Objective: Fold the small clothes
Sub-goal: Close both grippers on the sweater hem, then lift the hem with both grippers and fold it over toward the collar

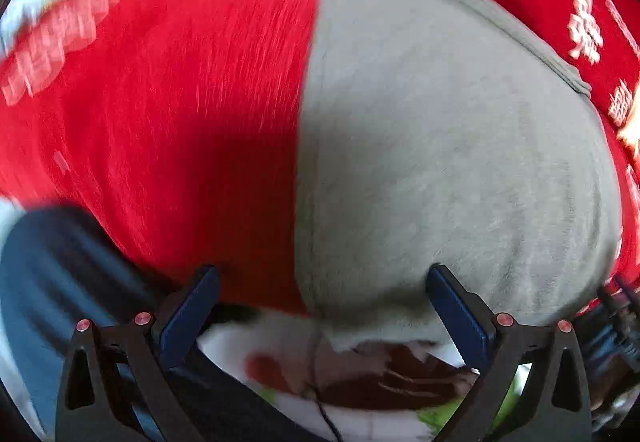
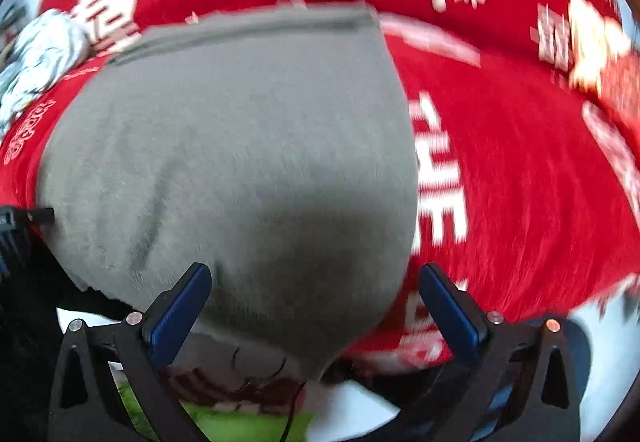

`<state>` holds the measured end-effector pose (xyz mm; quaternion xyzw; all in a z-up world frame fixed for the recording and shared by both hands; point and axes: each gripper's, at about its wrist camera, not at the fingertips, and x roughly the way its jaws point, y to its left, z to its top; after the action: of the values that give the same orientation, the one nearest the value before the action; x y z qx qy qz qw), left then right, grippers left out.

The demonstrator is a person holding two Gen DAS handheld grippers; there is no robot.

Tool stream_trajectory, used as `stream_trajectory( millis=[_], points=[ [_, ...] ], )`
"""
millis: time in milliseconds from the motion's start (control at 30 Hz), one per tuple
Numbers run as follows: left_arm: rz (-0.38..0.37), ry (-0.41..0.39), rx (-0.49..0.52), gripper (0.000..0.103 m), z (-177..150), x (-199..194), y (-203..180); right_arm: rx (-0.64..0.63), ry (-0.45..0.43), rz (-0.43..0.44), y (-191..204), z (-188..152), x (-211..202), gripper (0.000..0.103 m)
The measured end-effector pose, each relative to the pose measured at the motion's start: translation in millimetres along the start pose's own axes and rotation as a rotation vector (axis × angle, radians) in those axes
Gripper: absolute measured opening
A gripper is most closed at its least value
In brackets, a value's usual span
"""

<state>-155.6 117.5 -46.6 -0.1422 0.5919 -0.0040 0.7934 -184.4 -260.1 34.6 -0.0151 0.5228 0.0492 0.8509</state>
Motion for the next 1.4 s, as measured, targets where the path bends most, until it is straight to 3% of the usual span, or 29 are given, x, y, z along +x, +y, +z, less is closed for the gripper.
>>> stream_trajectory(
  millis=[67, 167, 200, 233, 267, 300, 333, 367, 433, 567, 700, 767, 867, 1000, 1033, 1067, 1100, 1133, 1167, 1233, 1400],
  points=[
    [-0.029, 0.016, -0.033, 0.103, -3.9, 3.0, 2.4, 0.031, 0.087, 0.081, -3.1, -0.3, 11.7, 0.103],
    [-0.047, 0.023, 0.011, 0.101, -8.1, 8.7, -7.5, 0.108, 0.077, 0.076, -5.0, -4.3, 20.3, 0.103],
    [-0.069, 0.018, 0.013, 0.088, -9.4, 6.5, -9.1, 0.105, 0.073, 0.067, -2.9, -5.1, 20.4, 0.099],
    [-0.091, 0.017, 0.017, 0.079, -10.7, 3.8, -10.9, 0.094, 0.063, 0.049, -0.4, -4.8, 18.4, 0.085],
    [-0.118, 0.008, 0.041, 0.061, -14.1, -2.5, -16.0, 0.081, 0.055, 0.020, 1.2, -5.4, 14.5, 0.077],
    [-0.116, 0.000, 0.072, 0.037, -17.8, -6.5, -21.9, 0.056, 0.050, 0.020, 2.4, -6.1, 10.2, 0.054],
    [-0.114, -0.007, 0.106, 0.022, -21.7, -9.8, -29.1, 0.029, 0.045, 0.040, 3.5, -6.2, 5.9, 0.022],
    [-0.125, -0.011, 0.140, 0.014, -25.4, -15.2, -35.2, 0.021, 0.046, 0.071, 3.2, -4.2, 2.6, 0.014],
    [-0.139, -0.059, 0.154, 0.014, -26.7, -30.7, -40.4, 0.046, 0.046, 0.128, -1.6, -2.3, -4.8, 0.014],
    [-0.173, -0.200, 0.185, 0.014, -16.8, -72.5, -49.6, 0.105, -0.069, 0.286, -13.2, 14.3, -37.0, 0.014],
    [-0.196, -0.295, 0.154, 0.014, 18.0, -91.4, -50.0, 0.142, -0.215, 0.309, -23.3, 43.9, -58.2, 0.014],
    [-0.195, -0.332, 0.135, 0.014, 40.2, -90.6, -49.6, 0.190, -0.265, 0.312, -30.5, 66.6, -49.9, 0.014],
    [-0.154, -0.337, 0.112, 0.014, 78.0, -70.0, -52.1, 0.233, -0.281, 0.311, -29.2, 96.4, -22.7, 0.014],
    [-0.139, -0.248, 0.065, 0.015, 101.4, -31.5, -49.1, 0.251, -0.199, 0.291, -28.5, 111.7, 17.1, 0.014],
    [-0.159, -0.244, 0.058, 0.019, 101.2, -30.1, -45.5, 0.251, -0.188, 0.290, -27.8, 110.9, 22.1, 0.019],
    [-0.188, -0.239, 0.052, 0.030, 99.0, -30.9, -40.4, 0.258, -0.182, 0.299, -28.4, 107.1, 23.1, 0.020],
    [-0.214, -0.234, 0.046, 0.053, 96.1, -32.5, -36.4, 0.267, -0.176, 0.315, -31.3, 105.6, 22.9, 0.028],
    [-0.238, -0.232, 0.035, 0.067, 92.0, -36.3, -32.2, 0.275, -0.174, 0.334, -33.8, 103.3, 20.4, 0.043],
    [-0.252, -0.251, 0.018, 0.082, 85.9, -43.0, -28.0, 0.279, -0.186, 0.342, -37.0, 100.9, 17.2, 0.048],
    [-0.263, -0.297, 0.007, 0.082, 76.9, -53.2, -23.3, 0.275, -0.235, 0.326, -40.0, 93.6, 5.1, 0.069],
    [-0.261, -0.256, 0.041, 0.082, 60.3, -43.9, -28.4, 0.259, -0.235, 0.367, -38.4, 80.0, -0.7, 0.070]
  ],
)
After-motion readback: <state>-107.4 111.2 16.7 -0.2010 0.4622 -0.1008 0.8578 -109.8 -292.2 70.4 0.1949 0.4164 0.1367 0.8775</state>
